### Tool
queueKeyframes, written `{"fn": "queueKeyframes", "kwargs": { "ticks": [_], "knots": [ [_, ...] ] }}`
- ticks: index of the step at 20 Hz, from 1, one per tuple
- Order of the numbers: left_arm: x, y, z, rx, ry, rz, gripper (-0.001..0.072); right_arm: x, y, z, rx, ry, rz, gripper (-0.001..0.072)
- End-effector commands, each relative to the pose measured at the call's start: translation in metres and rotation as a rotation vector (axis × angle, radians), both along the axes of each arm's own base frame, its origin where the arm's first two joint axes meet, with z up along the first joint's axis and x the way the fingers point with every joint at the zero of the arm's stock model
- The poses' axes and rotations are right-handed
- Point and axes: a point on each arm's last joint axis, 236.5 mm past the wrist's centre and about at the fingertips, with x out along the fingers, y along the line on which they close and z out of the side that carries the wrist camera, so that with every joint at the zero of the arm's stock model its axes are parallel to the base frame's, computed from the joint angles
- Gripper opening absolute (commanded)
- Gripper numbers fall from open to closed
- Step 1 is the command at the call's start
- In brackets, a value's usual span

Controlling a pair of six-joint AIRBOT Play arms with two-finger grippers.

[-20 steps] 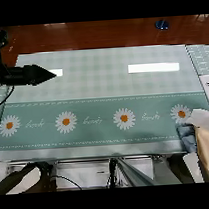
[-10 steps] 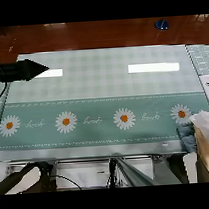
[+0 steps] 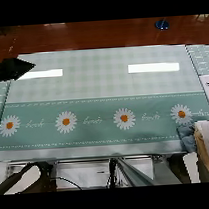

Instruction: Fold the shirts.

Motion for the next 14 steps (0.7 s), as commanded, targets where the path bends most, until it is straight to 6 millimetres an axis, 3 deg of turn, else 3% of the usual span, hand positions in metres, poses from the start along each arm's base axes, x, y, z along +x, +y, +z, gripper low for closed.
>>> {"fn": "queueKeyframes", "kwargs": {
  "ticks": [1,2,4,5,8,9,10,11,12,13,14],
  "knots": [
    [0.003,0.018,0.000,0.002,-0.005,0.050,0.0260,-0.007,-0.005,-0.016,0.053,0.029,0.105,0.0028],
    [0.003,0.021,0.000,0.001,-0.004,0.058,0.0260,-0.006,-0.006,-0.018,0.086,0.021,0.141,0.0128],
    [0.003,0.023,0.000,0.001,-0.003,0.061,0.0260,-0.005,-0.010,-0.019,0.102,0.016,0.186,0.0404],
    [0.003,0.022,0.000,0.000,-0.002,0.059,0.0260,-0.005,-0.016,-0.018,0.087,0.020,0.207,0.0442],
    [0.003,0.022,0.000,0.000,-0.002,0.058,0.0260,-0.008,-0.051,-0.008,-0.083,0.061,0.238,0.0444],
    [0.003,0.022,0.000,0.001,-0.003,0.057,0.0260,0.003,-0.069,-0.007,-0.183,0.023,0.250,0.0444],
    [0.003,0.021,0.000,0.001,-0.003,0.057,0.0260,0.027,-0.099,-0.001,-0.312,-0.056,0.306,0.0442],
    [0.003,0.022,0.000,0.001,-0.003,0.057,0.0261,0.067,-0.133,0.014,-0.452,-0.170,0.403,0.0420],
    [0.003,0.022,0.000,0.001,-0.003,0.057,0.0275,0.129,-0.169,0.045,-0.625,-0.334,0.551,0.0407],
    [0.003,0.021,0.000,0.001,-0.003,0.057,0.0375,0.232,-0.197,0.108,-0.892,-0.635,0.748,0.0404],
    [0.003,0.021,0.000,0.001,-0.004,0.056,0.0505,0.323,-0.191,0.188,-1.149,-1.001,0.872,0.0402]
  ]
}}
